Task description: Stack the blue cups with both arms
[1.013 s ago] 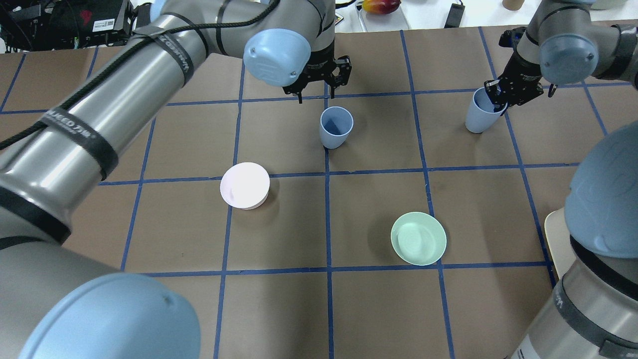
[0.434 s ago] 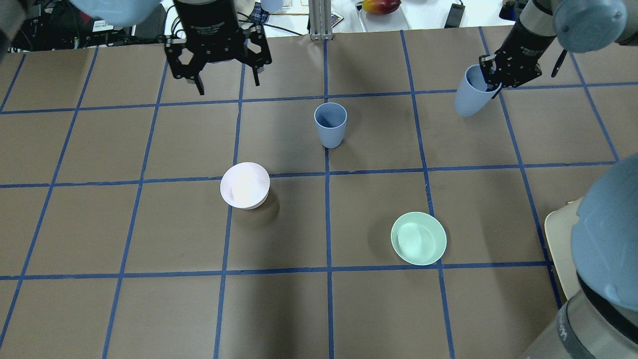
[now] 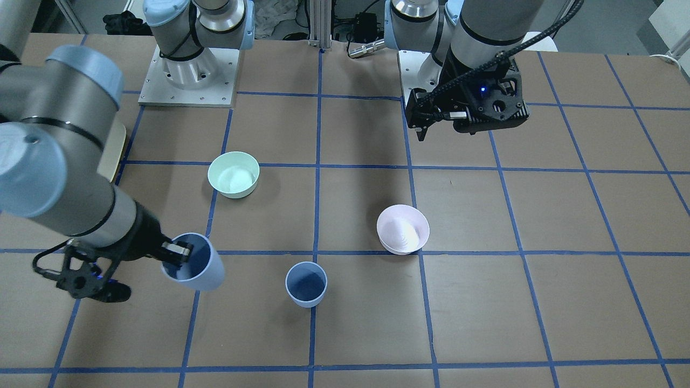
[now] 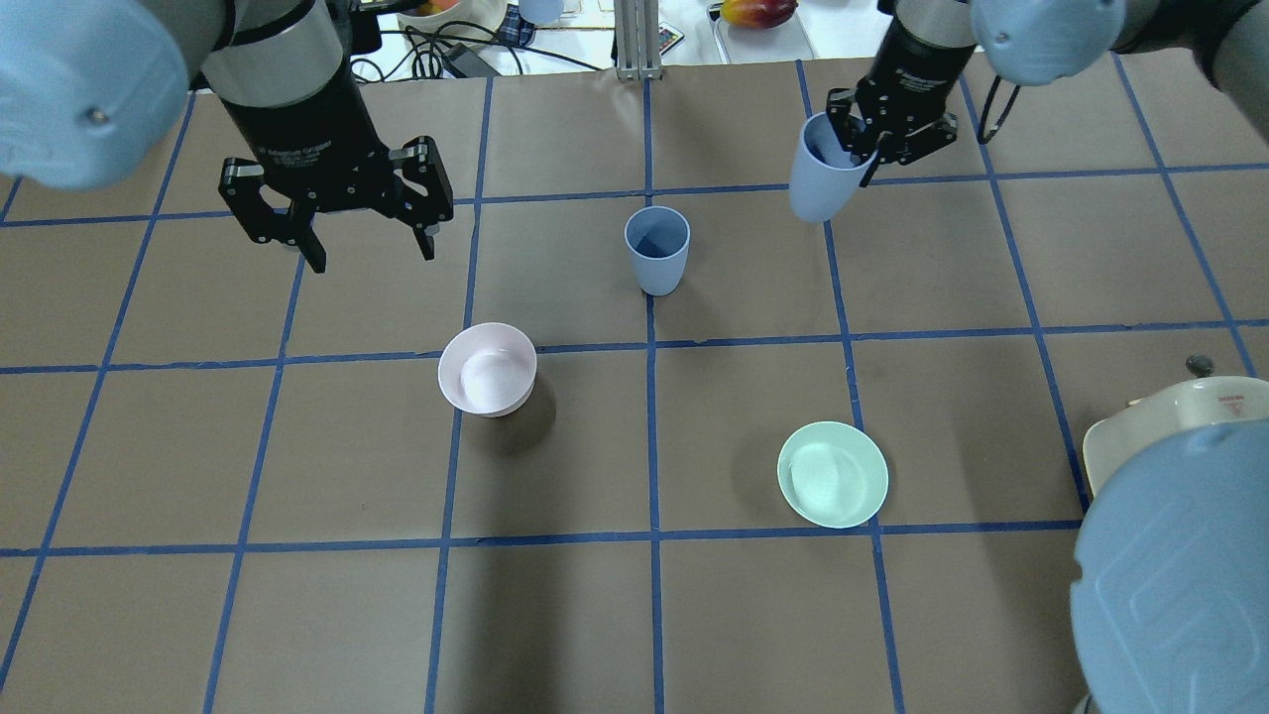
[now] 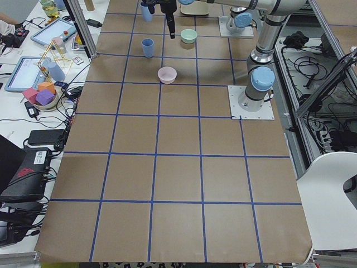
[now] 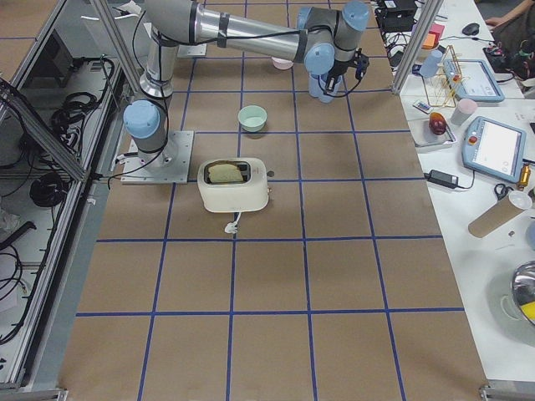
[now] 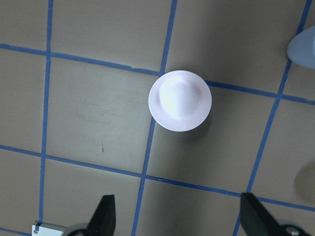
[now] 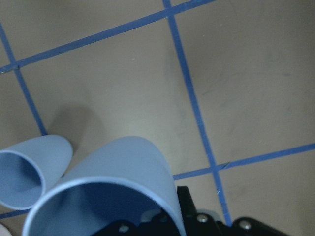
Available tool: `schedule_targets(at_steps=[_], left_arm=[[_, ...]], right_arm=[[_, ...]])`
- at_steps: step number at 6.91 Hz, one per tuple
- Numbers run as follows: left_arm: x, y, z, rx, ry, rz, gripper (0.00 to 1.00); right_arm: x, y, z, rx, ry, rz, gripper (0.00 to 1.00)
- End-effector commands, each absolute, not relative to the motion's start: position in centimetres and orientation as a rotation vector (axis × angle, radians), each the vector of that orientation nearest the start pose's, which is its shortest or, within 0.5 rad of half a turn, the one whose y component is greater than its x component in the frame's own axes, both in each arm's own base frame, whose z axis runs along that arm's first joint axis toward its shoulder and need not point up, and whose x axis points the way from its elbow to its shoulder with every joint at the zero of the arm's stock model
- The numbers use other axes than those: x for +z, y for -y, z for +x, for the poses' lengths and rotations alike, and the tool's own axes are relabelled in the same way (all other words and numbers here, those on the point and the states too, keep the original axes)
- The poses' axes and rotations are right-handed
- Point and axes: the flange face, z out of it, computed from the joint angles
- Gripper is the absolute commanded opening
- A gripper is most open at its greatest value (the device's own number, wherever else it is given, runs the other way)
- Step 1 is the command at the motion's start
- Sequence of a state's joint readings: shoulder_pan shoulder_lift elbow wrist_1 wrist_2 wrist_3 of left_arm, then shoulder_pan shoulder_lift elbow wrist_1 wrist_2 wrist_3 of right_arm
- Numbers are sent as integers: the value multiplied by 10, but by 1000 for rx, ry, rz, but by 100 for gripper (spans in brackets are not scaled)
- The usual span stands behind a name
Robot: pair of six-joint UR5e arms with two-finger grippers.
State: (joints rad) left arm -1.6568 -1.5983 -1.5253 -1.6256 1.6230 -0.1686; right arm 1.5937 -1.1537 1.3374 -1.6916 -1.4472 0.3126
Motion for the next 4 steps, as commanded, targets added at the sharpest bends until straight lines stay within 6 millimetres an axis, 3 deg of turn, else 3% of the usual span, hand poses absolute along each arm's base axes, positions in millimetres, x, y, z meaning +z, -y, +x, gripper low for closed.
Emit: schedule_targets(at_steps=[1, 2, 4], left_arm=[[498, 499, -154, -226, -3081, -9, 100], [501, 510, -140, -240, -3081, -51, 100], [506, 512, -142, -162, -3091, -54, 100]], right_arm=[[377, 615, 258, 141, -2995, 520, 0], [375, 608, 274, 149, -3001, 503, 0], [374, 609, 289, 102, -2985, 468, 0]])
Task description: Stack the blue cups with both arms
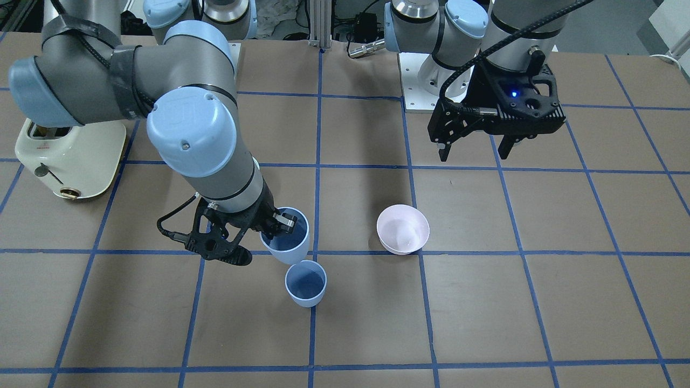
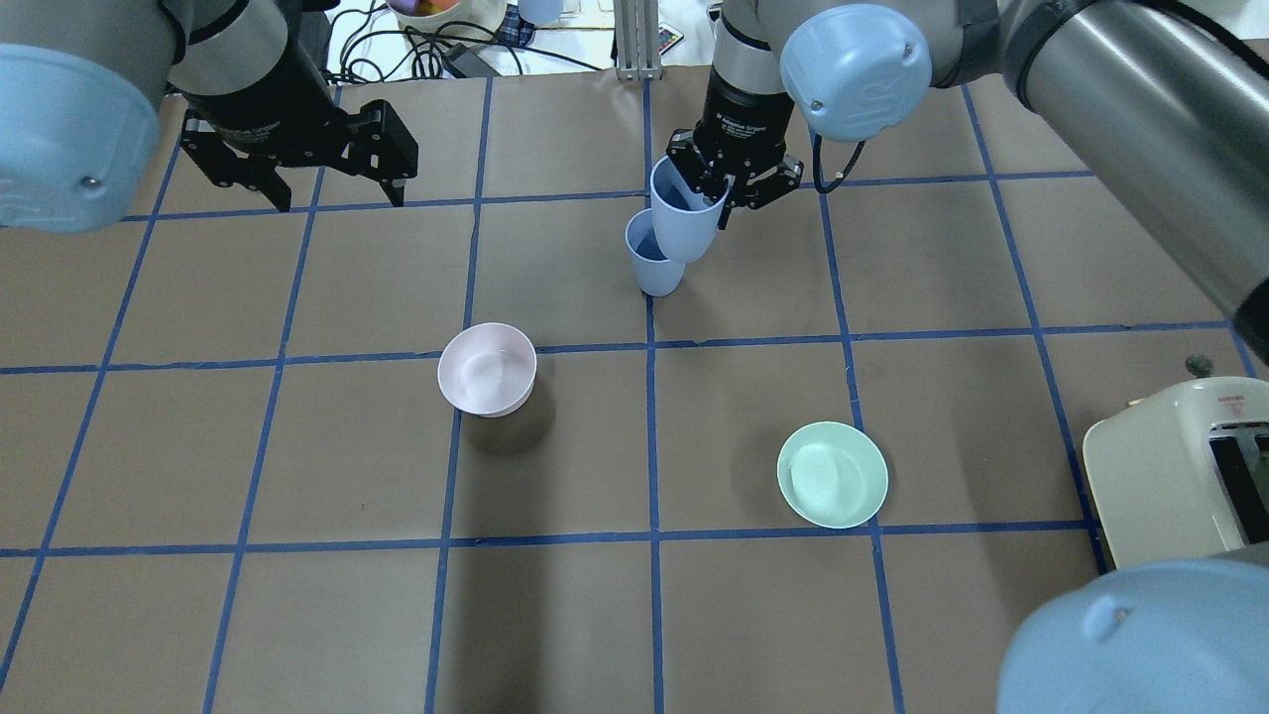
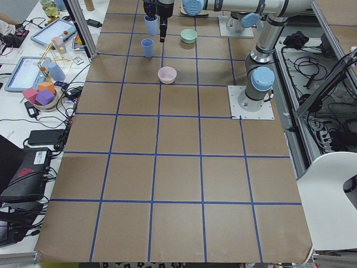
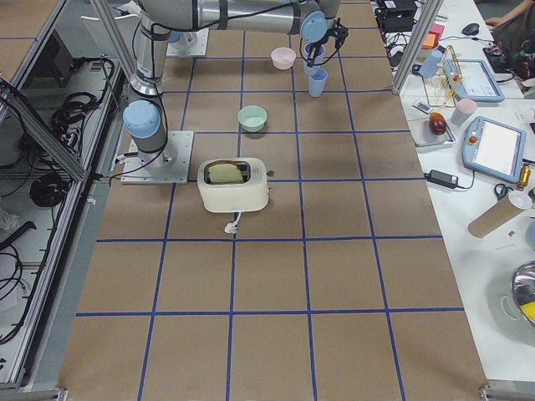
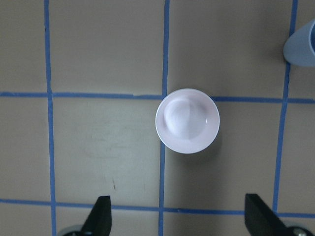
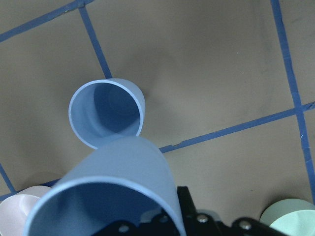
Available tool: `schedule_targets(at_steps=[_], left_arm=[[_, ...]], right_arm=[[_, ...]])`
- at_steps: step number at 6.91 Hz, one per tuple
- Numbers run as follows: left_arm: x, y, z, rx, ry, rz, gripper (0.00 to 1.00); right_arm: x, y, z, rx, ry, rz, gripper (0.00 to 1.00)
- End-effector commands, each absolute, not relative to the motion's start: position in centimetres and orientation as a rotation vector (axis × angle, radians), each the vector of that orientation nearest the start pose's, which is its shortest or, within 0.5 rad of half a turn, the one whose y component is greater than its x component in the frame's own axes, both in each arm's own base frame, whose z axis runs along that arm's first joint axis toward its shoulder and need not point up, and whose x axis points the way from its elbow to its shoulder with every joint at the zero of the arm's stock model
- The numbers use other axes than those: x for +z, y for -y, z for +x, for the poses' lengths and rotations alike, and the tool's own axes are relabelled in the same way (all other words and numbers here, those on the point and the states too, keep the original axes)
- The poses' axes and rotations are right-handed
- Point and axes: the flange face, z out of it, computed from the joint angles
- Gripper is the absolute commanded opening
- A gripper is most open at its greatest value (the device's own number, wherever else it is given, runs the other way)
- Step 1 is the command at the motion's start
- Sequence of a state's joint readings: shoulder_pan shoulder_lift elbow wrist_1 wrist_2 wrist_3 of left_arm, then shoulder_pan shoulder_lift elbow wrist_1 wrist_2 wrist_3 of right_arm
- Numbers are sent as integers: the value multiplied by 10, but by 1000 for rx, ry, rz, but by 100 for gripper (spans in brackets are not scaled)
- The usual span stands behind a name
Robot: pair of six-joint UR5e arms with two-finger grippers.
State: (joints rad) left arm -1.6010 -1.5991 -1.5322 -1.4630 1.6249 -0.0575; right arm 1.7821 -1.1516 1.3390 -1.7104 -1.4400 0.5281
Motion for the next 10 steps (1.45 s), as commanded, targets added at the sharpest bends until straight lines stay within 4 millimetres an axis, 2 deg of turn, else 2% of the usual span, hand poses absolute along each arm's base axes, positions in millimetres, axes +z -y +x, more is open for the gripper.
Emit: schedule_targets(at_steps=[1, 10], left_arm=[[505, 512, -142, -162, -3085, -54, 100], [510, 507, -142, -182, -3083, -60, 100]], right_arm=[[366, 615, 290, 83, -2983, 464, 0], [326, 634, 295, 73, -2979, 463, 0]])
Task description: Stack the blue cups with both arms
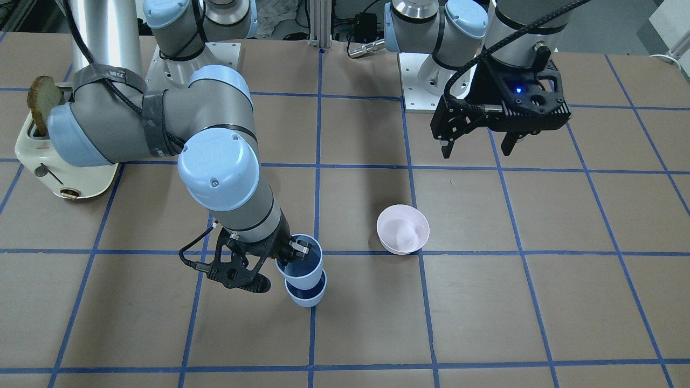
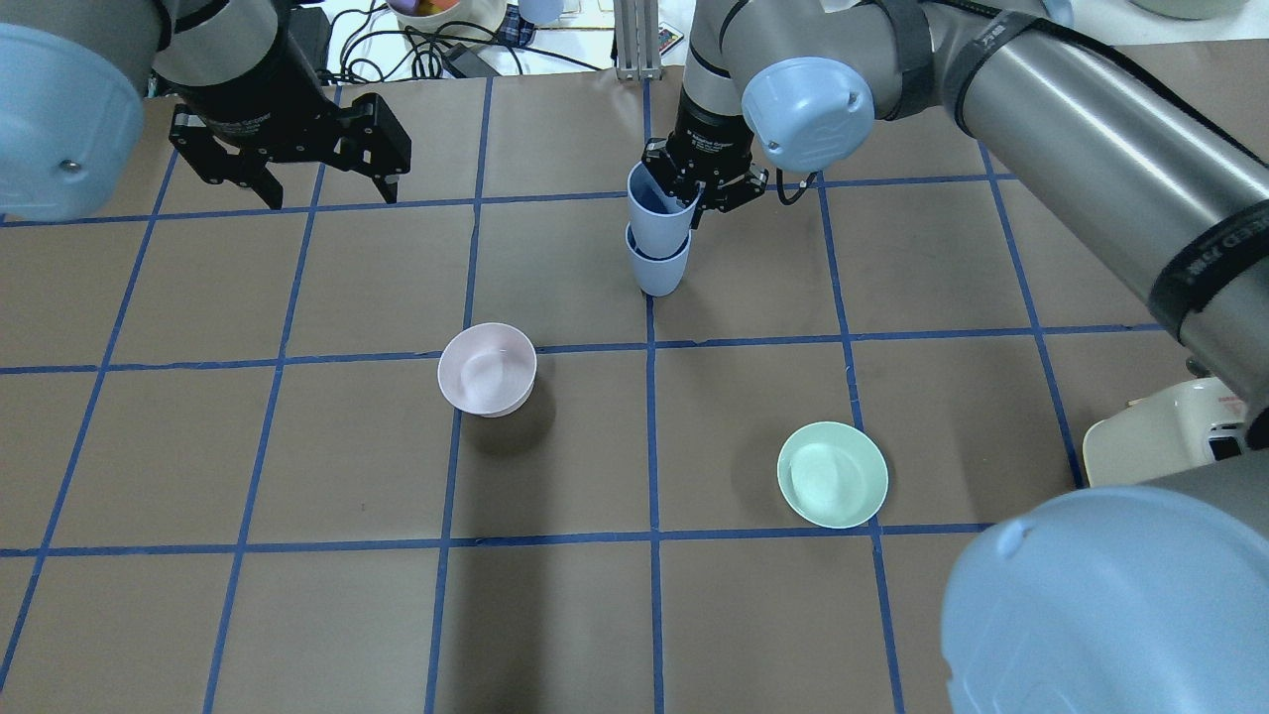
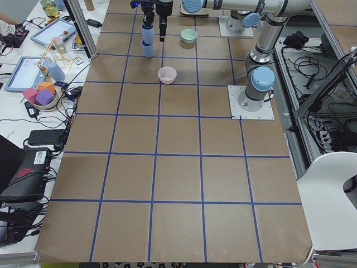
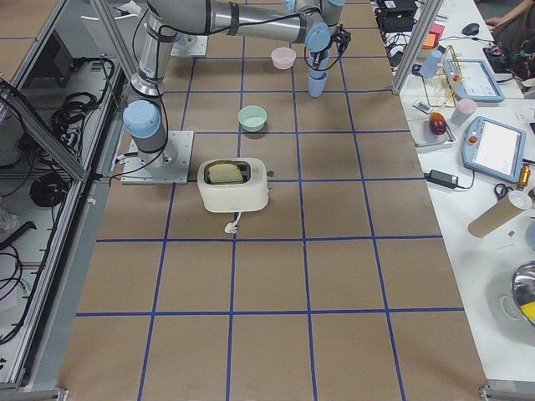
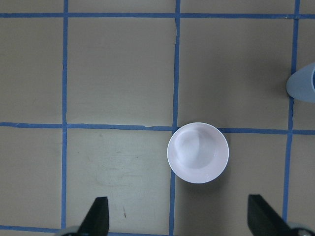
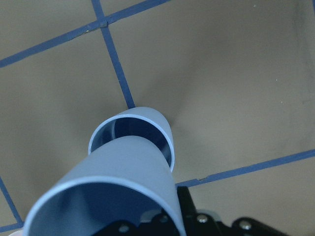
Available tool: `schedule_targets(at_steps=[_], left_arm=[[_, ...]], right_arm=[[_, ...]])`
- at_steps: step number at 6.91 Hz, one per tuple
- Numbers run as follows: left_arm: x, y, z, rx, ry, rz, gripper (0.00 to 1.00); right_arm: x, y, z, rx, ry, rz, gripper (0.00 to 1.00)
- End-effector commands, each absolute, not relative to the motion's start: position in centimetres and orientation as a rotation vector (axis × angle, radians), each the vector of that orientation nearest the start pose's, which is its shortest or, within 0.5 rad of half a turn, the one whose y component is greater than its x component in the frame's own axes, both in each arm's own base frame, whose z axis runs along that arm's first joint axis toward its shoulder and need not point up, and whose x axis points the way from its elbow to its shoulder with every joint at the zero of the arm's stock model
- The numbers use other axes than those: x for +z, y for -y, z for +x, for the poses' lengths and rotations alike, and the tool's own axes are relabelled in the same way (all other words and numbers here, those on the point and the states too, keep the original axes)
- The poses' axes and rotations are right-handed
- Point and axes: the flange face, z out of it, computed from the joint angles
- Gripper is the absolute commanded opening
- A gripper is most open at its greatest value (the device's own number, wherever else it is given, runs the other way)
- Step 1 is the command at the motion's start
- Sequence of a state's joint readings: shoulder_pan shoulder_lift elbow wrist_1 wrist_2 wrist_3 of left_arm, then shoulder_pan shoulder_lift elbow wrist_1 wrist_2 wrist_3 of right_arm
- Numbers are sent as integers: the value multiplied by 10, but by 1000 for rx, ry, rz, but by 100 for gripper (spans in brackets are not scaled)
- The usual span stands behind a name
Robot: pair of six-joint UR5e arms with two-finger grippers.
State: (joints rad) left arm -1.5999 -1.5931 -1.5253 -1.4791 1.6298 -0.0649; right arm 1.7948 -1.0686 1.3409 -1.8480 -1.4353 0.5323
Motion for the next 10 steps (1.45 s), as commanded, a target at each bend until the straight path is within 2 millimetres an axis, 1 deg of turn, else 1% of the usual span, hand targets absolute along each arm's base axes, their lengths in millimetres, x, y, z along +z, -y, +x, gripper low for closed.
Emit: schedule_targets(at_steps=[1, 2, 4, 5, 6, 7, 8, 9, 10], left_arm=[[510, 507, -142, -182, -3083, -60, 100], [510, 507, -142, -182, -3083, -60, 100], [510, 506, -142, -179, -3081, -60, 100], [510, 506, -142, -179, -3081, -60, 100], [510, 506, -142, -177, -3082, -60, 100], [509, 506, -142, -172, -3082, -59, 100], [511, 506, -142, -179, -3081, -60, 100], [510, 505, -142, -175, -3082, -59, 100], [511, 506, -142, -179, -3081, -60, 100]], right_arm=[[327, 635, 295, 59, -2979, 450, 48], [331, 639, 295, -1, -2972, 459, 99], [346, 638, 291, -30, -2968, 460, 100], [364, 633, 281, -37, -2972, 453, 100], [384, 621, 270, -37, -3012, 467, 100], [405, 610, 254, -50, -3078, 413, 100], [415, 601, 241, -20, -3128, 187, 100], [428, 597, 206, 49, -3130, 228, 100], [452, 588, 174, 42, -3133, 148, 100]])
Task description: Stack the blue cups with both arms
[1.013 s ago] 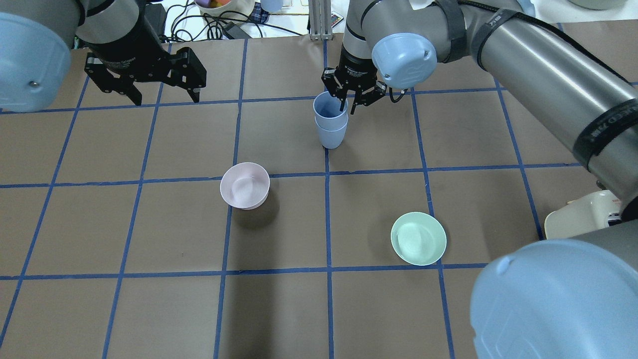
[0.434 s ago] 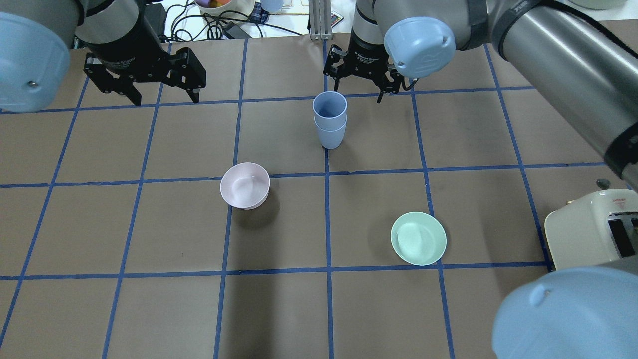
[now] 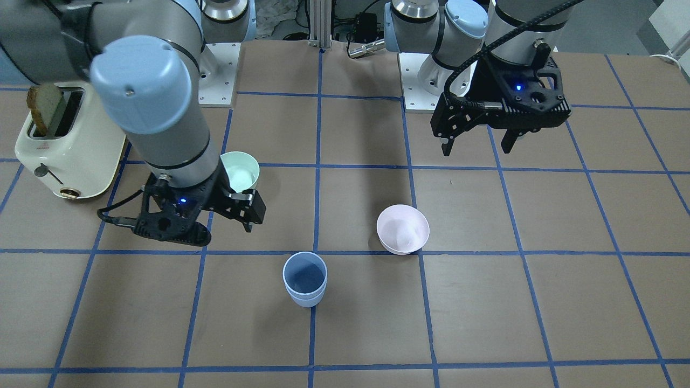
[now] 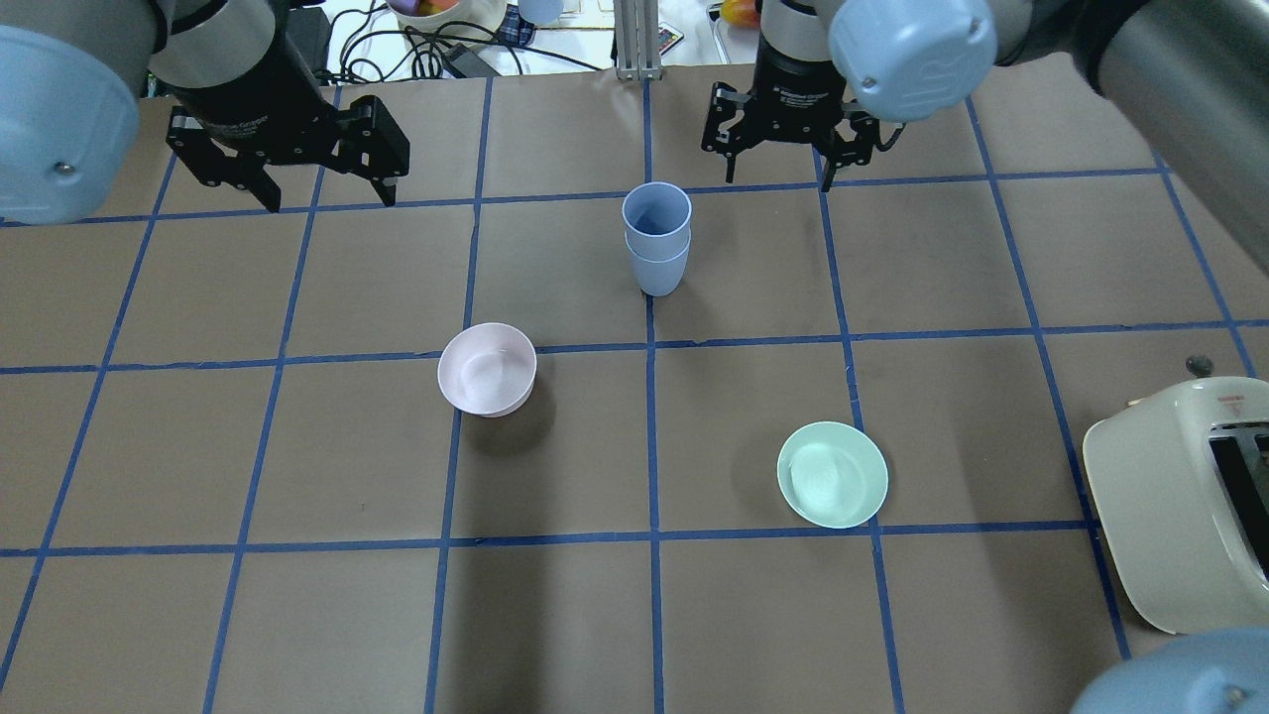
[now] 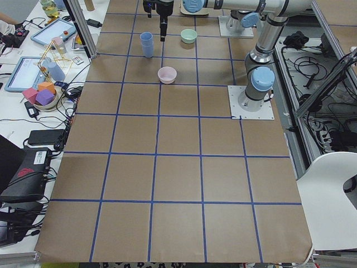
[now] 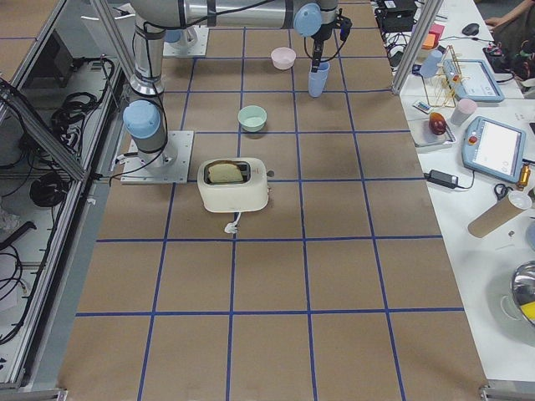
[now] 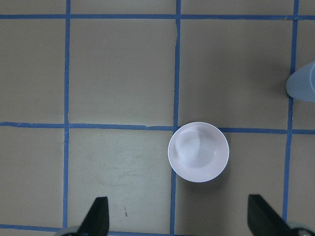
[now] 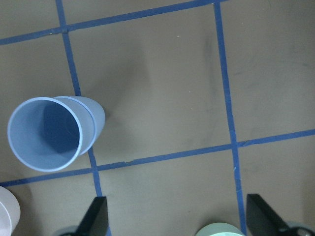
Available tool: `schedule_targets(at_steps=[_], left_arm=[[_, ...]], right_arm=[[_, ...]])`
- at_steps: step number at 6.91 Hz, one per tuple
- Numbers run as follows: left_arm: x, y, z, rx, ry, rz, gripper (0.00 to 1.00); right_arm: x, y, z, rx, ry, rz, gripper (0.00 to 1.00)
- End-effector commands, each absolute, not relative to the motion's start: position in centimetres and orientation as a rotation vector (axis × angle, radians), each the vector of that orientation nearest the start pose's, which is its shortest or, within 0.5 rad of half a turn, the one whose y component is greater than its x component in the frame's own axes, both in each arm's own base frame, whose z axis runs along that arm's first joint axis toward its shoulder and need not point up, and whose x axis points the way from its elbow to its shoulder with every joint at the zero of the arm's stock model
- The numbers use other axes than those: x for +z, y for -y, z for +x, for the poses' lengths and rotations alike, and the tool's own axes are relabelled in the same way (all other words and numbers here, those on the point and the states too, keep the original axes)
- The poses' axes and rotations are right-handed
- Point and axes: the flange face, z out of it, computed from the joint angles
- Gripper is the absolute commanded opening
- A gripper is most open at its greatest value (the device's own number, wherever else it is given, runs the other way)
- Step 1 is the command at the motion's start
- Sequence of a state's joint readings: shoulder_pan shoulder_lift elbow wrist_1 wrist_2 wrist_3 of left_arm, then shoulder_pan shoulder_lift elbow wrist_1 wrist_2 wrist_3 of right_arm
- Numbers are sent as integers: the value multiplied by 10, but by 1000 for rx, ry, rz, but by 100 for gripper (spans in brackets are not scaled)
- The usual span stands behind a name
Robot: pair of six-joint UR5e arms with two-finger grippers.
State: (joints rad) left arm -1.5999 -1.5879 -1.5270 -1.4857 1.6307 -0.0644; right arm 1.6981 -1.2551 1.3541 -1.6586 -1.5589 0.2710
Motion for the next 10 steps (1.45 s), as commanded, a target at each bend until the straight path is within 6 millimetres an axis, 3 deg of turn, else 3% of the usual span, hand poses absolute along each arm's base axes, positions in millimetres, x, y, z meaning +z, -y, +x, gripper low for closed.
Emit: schedule_targets(at_steps=[1, 2, 4, 10], left_arm=[[511, 506, -142, -179, -3081, -60, 100], [511, 506, -142, -179, -3081, -60, 100], [510, 505, -142, -175, -3082, -59, 100], [511, 506, -141, -179, -3081, -60, 100]], right_arm=[[473, 572, 152, 80, -3135, 135, 100], [481, 562, 140, 99, -3133, 180, 100], [476, 554, 117, 137, -3124, 245, 100], [476, 549, 120, 131, -3115, 245, 100]])
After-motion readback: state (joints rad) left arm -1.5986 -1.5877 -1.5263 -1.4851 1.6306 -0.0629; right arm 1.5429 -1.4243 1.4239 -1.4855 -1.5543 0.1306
